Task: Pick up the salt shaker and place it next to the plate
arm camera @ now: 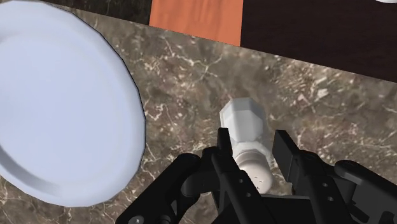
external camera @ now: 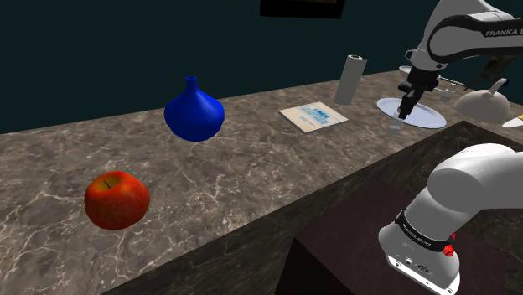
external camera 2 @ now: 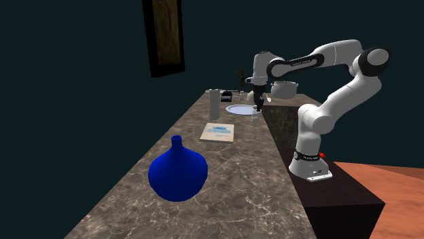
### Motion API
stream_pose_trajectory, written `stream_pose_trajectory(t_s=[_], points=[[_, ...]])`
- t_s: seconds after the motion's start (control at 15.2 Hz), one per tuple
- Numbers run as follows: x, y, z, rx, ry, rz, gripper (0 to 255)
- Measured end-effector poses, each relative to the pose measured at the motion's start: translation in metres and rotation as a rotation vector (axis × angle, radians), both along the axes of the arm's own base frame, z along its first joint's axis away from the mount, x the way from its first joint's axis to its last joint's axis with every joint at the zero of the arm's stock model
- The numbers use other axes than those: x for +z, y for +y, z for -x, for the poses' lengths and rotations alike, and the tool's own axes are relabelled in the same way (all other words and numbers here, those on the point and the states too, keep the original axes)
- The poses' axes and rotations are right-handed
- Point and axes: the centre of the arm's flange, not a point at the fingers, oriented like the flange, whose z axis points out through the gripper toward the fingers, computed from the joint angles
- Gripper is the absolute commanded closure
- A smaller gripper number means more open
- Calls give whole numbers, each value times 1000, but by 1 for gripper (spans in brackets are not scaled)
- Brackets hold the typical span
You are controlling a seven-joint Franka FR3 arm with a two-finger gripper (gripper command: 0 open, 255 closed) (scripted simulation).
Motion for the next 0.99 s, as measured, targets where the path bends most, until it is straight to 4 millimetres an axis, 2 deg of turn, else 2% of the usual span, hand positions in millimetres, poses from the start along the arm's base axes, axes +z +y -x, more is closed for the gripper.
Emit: stream_pose_trajectory(t_s=[0.26, 0.33, 0.73, 0.79, 0.99], points=[[-1, 0, 0, 0, 0, 0, 255], [-1, 0, 0, 0, 0, 0, 0], [-1, 0, 0, 0, 0, 0, 0], [5, 1, 0, 0, -1, 0, 0], [39, 4, -1, 0, -1, 1, 0]])
